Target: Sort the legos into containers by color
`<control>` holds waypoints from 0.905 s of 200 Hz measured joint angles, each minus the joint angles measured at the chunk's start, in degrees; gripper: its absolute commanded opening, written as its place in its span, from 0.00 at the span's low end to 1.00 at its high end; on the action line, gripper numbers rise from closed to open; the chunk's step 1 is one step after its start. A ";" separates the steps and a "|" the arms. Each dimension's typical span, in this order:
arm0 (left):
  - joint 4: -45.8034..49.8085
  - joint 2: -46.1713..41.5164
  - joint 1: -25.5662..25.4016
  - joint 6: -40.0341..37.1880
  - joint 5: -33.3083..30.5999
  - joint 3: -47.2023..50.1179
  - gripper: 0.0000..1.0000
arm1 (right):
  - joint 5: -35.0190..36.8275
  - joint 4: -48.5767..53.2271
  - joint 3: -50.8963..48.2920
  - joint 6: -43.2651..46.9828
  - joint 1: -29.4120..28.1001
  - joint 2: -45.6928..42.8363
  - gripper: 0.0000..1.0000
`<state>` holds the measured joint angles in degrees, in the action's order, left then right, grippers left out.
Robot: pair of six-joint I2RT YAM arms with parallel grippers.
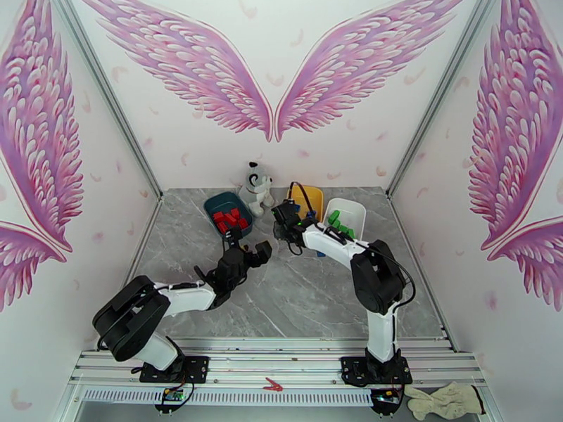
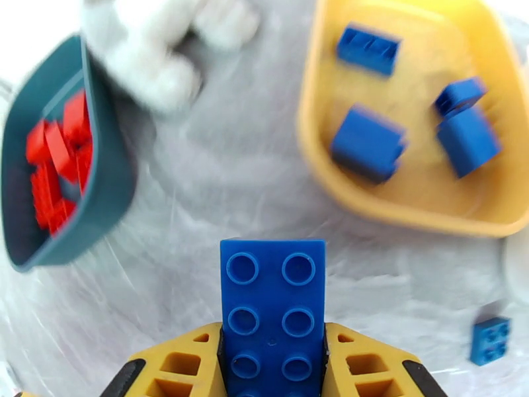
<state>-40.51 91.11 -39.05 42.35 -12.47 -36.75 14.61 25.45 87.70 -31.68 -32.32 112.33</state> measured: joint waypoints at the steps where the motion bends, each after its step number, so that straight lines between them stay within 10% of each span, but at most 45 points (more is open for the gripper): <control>1: 0.00 0.11 0.04 0.02 0.07 -0.20 0.99 | -0.02 0.00 0.00 0.02 0.11 -0.04 0.23; 40: 0.42 7.93 0.81 -0.35 6.58 -12.63 0.99 | -0.22 2.47 4.11 0.50 6.05 1.33 0.27; 107: -0.26 15.58 0.74 0.31 11.85 -17.94 0.99 | 0.04 6.84 13.40 3.19 8.55 6.01 0.62; 181: -4.46 8.68 0.22 0.70 9.38 -5.18 0.99 | -0.92 0.74 -11.28 3.76 8.55 -10.93 0.70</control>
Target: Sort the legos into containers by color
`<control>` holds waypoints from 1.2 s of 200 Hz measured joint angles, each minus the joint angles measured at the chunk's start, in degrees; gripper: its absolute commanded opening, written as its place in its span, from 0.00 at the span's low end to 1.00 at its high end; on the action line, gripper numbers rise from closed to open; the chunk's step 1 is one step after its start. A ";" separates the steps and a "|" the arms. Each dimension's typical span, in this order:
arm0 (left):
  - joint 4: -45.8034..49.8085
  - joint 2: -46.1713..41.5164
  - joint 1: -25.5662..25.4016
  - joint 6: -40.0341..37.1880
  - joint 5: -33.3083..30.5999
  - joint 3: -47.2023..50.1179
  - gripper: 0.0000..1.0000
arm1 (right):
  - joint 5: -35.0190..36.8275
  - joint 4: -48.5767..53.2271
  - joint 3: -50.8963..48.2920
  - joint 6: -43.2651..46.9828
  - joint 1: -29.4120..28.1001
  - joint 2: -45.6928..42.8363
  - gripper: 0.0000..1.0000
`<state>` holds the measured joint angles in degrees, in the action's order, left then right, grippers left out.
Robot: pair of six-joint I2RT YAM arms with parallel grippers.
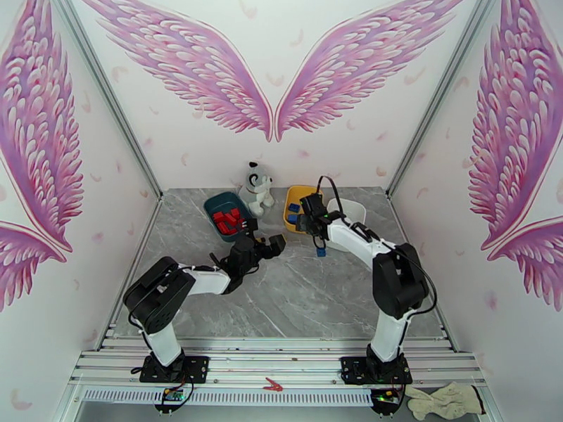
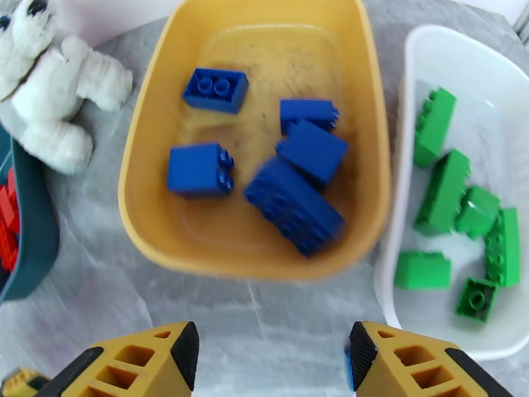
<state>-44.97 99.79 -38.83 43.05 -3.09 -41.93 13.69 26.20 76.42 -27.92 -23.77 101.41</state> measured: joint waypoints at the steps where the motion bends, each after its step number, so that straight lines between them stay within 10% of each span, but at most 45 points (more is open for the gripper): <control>1: -0.13 -0.26 -0.04 0.00 -0.04 0.20 0.99 | -0.04 -0.20 -0.50 -0.07 0.00 -0.42 0.70; 107: -6.97 -8.63 -4.39 -0.55 -7.28 15.58 0.99 | -0.98 -10.05 -23.23 -1.92 0.00 -7.72 0.71; 240: -12.63 -8.72 -5.99 0.66 -9.79 20.44 0.99 | 0.96 -13.35 -20.39 -2.49 2.10 2.43 0.62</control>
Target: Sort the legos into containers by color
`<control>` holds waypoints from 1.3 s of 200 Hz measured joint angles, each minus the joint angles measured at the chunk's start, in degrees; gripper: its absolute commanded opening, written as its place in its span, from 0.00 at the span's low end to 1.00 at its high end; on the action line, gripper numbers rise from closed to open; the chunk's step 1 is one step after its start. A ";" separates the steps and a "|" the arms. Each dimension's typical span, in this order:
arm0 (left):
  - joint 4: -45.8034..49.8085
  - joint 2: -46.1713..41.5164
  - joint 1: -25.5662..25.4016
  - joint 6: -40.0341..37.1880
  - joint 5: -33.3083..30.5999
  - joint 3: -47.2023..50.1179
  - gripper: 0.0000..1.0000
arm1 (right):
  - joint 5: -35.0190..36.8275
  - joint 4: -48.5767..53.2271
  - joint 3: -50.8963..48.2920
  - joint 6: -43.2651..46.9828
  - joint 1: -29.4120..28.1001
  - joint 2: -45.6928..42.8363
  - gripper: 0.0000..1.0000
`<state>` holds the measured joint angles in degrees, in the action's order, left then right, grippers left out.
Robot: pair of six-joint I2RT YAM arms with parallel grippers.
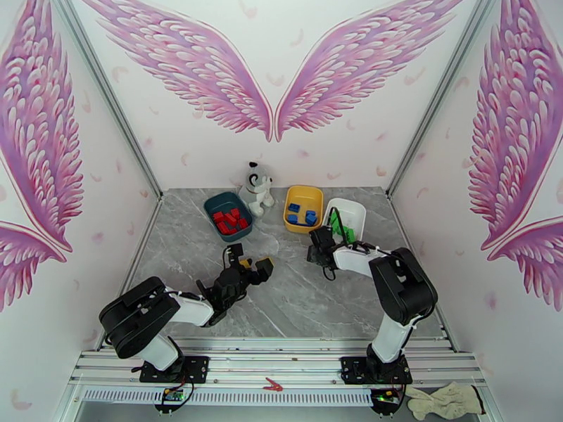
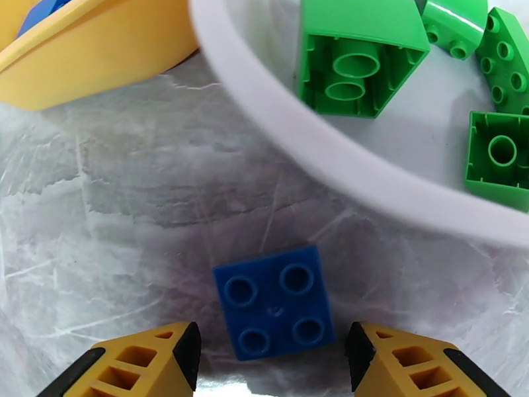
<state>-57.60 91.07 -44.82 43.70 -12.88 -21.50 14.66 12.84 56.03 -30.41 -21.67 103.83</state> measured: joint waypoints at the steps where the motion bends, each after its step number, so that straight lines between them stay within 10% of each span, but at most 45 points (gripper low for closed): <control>1: 0.04 0.00 0.00 0.00 0.02 0.00 0.99 | -0.02 0.00 0.15 0.02 0.02 0.11 0.62; 113: 0.61 -0.13 -0.24 -0.07 -0.22 -0.15 0.99 | -0.76 -0.04 4.46 0.52 0.35 3.43 0.27; 260: 23.06 7.72 6.60 -4.11 8.44 -30.38 0.99 | -8.59 3.43 13.40 0.07 -6.58 -3.04 0.30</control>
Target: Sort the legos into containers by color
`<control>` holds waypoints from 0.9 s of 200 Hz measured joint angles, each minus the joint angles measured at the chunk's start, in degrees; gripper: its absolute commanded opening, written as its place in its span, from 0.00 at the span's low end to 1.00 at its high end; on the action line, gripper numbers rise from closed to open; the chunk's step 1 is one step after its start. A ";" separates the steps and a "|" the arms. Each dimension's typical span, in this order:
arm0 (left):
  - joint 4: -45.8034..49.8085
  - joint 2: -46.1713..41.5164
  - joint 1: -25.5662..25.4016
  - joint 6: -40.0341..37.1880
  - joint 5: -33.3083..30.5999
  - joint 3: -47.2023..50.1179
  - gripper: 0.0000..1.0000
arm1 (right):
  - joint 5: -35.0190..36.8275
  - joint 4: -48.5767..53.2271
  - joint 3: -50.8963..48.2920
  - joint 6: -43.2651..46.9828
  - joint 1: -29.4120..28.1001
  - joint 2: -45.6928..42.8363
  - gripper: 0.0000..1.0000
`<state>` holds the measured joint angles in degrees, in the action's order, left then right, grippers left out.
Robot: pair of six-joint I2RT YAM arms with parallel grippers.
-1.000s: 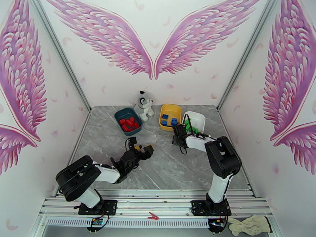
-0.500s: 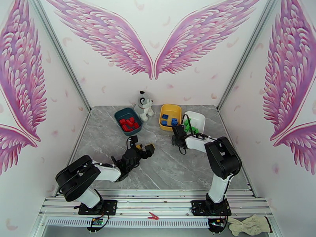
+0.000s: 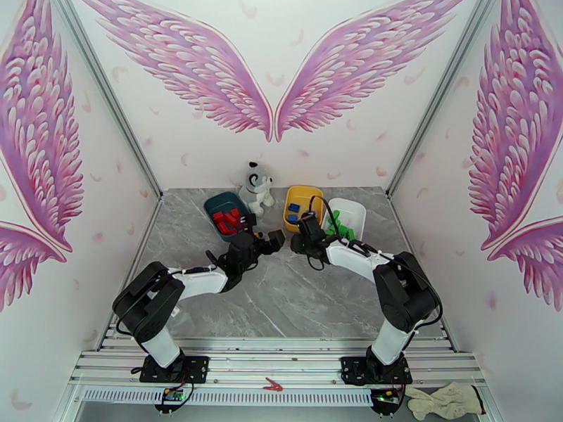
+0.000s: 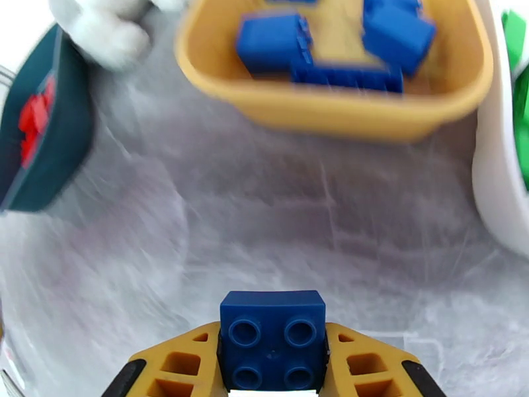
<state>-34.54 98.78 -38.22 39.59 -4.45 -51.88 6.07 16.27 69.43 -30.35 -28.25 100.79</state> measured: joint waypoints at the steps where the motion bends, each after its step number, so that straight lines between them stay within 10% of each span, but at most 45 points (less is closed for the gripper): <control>1: 0.22 0.11 0.07 -0.07 0.22 -0.46 0.99 | 0.04 0.11 0.26 0.02 0.02 0.04 0.30; 43: 8.15 3.91 2.21 -2.60 2.27 -14.40 0.99 | 1.42 5.38 17.86 0.46 3.32 6.36 0.35; 101: 15.26 4.79 4.39 -5.35 1.51 -18.29 0.99 | 1.88 15.98 37.38 4.09 7.98 19.43 0.72; 180: 16.79 -20.28 3.93 -13.81 -9.73 -4.31 0.99 | 5.16 10.49 13.31 7.28 8.15 -0.81 0.76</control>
<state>-17.76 78.50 -34.28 25.78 -14.17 -56.18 11.22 26.76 82.74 -23.07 -20.10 99.98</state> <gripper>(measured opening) 0.987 0.757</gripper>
